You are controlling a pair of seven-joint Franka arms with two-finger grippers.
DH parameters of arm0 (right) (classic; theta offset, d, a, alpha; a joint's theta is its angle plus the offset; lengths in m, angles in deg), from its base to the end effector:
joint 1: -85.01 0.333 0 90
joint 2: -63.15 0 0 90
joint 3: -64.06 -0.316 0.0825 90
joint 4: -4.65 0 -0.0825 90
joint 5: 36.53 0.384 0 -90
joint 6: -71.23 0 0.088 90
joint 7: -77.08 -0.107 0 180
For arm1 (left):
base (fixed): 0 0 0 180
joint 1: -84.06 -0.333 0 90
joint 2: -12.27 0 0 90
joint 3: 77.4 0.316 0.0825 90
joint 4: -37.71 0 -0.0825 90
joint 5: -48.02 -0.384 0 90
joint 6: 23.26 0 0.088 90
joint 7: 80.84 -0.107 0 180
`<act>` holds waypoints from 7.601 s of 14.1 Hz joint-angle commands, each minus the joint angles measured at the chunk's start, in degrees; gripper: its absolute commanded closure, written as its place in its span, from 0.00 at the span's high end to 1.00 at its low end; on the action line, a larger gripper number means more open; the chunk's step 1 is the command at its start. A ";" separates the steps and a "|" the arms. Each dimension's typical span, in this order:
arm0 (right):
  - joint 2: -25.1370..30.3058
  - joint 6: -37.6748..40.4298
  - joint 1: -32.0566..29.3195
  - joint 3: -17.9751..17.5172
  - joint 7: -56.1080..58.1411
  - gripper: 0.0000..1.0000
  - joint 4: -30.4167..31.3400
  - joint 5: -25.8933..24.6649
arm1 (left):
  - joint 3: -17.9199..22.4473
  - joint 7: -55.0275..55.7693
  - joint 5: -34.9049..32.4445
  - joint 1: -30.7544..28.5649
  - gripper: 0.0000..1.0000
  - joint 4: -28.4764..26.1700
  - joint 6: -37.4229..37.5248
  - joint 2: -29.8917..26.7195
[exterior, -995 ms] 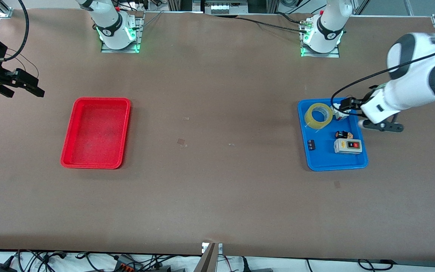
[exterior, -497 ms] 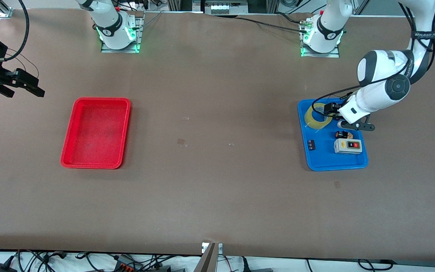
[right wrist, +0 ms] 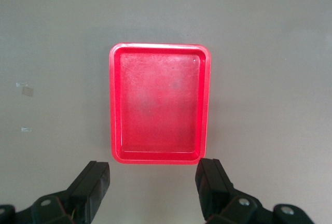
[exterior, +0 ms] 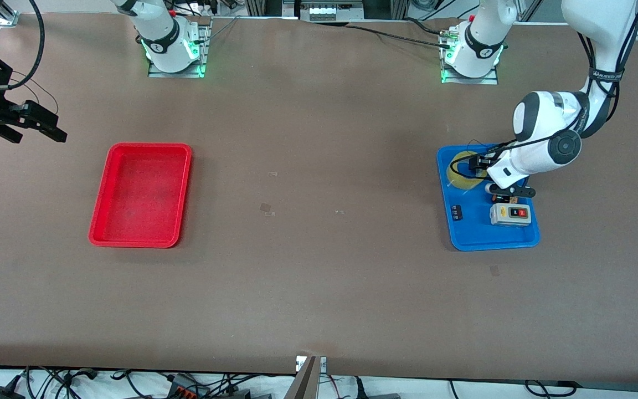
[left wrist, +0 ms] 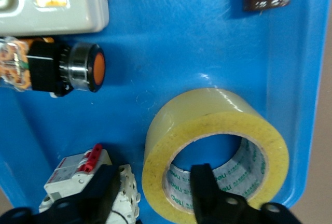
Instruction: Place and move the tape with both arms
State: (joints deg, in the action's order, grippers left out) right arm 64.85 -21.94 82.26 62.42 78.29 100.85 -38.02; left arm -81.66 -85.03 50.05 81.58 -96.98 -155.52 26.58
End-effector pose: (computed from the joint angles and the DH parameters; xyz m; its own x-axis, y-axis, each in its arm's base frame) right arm 0.5477 -0.0130 0.5944 0.9997 0.0031 -0.0238 0.0038 -0.9996 0.0263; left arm 0.4798 -0.0169 0.2047 0.9551 -0.0820 -0.2846 -0.0684 -0.9960 0.0576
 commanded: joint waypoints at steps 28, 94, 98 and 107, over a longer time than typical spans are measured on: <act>-6.35 0.36 1.78 -0.56 1.34 0.99 -1.02 0.09 | -4.71 62.37 12.38 33.42 1.00 56.21 14.46 30.10; -24.38 -33.12 -0.85 0.76 -4.02 0.01 20.33 -3.69 | 1.63 3.31 -1.59 0.20 1.00 48.56 48.85 -12.73; -24.38 -33.03 -0.85 0.76 -3.94 0.04 20.33 -4.74 | 1.53 3.40 -1.59 0.20 1.00 48.56 48.85 -12.55; -18.50 -16.39 0.90 0.76 -5.25 1.00 9.05 -4.92 | 1.45 4.36 -1.59 0.20 1.00 48.56 48.94 -12.55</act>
State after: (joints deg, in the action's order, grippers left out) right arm 42.02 -47.51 81.88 63.66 73.71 115.84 -42.50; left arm -79.88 -81.27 48.13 81.95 -50.28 -107.94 13.33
